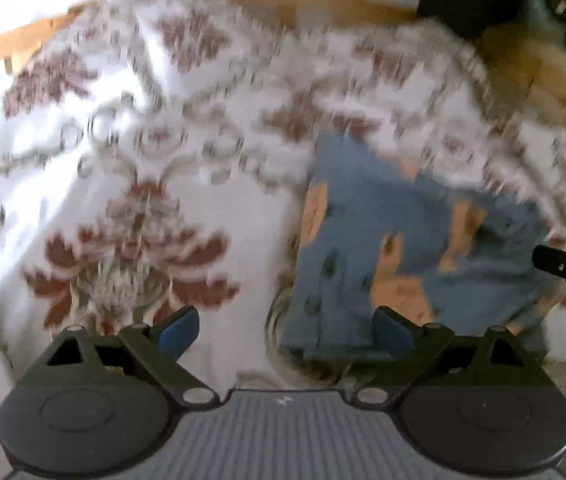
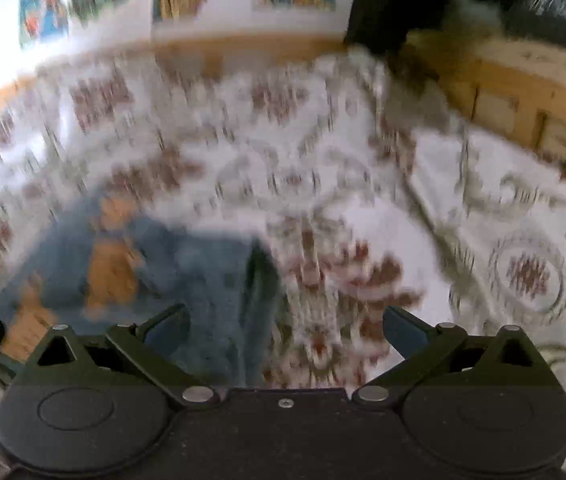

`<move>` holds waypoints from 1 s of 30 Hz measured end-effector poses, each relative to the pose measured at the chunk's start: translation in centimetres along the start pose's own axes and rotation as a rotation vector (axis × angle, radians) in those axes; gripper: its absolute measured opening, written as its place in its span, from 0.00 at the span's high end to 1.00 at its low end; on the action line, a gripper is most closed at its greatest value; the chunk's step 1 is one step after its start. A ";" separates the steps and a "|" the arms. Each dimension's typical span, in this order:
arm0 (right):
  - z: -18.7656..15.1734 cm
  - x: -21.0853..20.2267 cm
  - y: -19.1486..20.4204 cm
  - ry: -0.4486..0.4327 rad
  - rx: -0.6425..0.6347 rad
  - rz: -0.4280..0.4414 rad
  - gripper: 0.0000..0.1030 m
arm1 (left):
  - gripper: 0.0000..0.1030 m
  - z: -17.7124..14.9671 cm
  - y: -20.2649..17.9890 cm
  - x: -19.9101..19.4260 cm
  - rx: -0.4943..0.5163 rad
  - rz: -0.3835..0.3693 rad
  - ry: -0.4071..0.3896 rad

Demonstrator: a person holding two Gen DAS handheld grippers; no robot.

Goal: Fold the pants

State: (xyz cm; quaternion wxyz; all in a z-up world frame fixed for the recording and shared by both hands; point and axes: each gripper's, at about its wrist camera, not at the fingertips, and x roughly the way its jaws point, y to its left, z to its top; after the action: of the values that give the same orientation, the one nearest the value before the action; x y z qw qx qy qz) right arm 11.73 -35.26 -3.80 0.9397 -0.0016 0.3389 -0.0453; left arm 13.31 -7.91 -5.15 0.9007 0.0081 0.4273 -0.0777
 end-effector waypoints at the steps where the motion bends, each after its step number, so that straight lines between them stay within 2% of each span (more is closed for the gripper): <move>1: -0.6 0.3 -0.1 0.020 0.000 0.002 0.01 | 0.05 -0.2 0.2 0.4 -0.009 -0.001 0.028; 4: -2.5 -0.3 -0.7 0.034 0.055 0.022 0.01 | 0.01 -0.8 1.3 0.4 -0.074 -0.027 0.048; 7: -2.9 -1.0 -0.8 0.037 0.072 0.033 0.01 | 0.01 -1.0 1.6 0.3 -0.078 -0.030 0.065; 11: -2.3 -3.1 -0.4 -0.058 0.054 0.036 0.01 | 0.00 -0.8 1.5 0.1 -0.059 -0.018 0.094; 14: -1.1 -3.9 0.1 -0.143 -0.007 0.051 0.01 | 0.00 -0.4 1.8 -0.5 -0.068 -0.006 0.091; 17: 0.2 -3.5 0.6 -0.184 -0.093 0.108 0.01 | 0.00 0.2 1.8 -1.9 -0.075 0.028 -0.005; 19: 1.2 -2.6 0.9 -0.193 -0.155 0.151 0.01 | 0.00 0.8 1.4 -3.0 -0.051 0.010 -0.125; 21: 2.5 -1.4 1.2 -0.192 -0.244 0.192 0.01 | 0.00 1.3 0.7 -3.4 -0.006 -0.042 -0.214; 23: 3.8 0.2 1.1 -0.186 -0.338 0.219 0.01 | 0.00 1.7 -0.1 -3.3 0.051 -0.140 -0.278; 25: 5.3 2.2 0.6 -0.148 -0.412 0.263 0.01 | 0.00 1.8 -1.0 -2.9 0.130 -0.275 -0.314; 28: 7.1 5.2 -0.8 -0.016 -0.409 0.413 0.01 | 0.01 1.8 -2.0 -1.8 0.198 -0.467 -0.298; 30: 7.6 6.3 -1.6 0.042 -0.374 0.470 0.01 | 0.02 1.8 -2.5 -0.9 0.220 -0.574 -0.267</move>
State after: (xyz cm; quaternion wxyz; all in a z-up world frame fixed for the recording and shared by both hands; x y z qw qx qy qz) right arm 21.27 -37.57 -1.85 0.9007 -0.0951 0.3516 0.2367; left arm 13.78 -10.43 -3.23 0.8839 -0.0256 0.2794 -0.3742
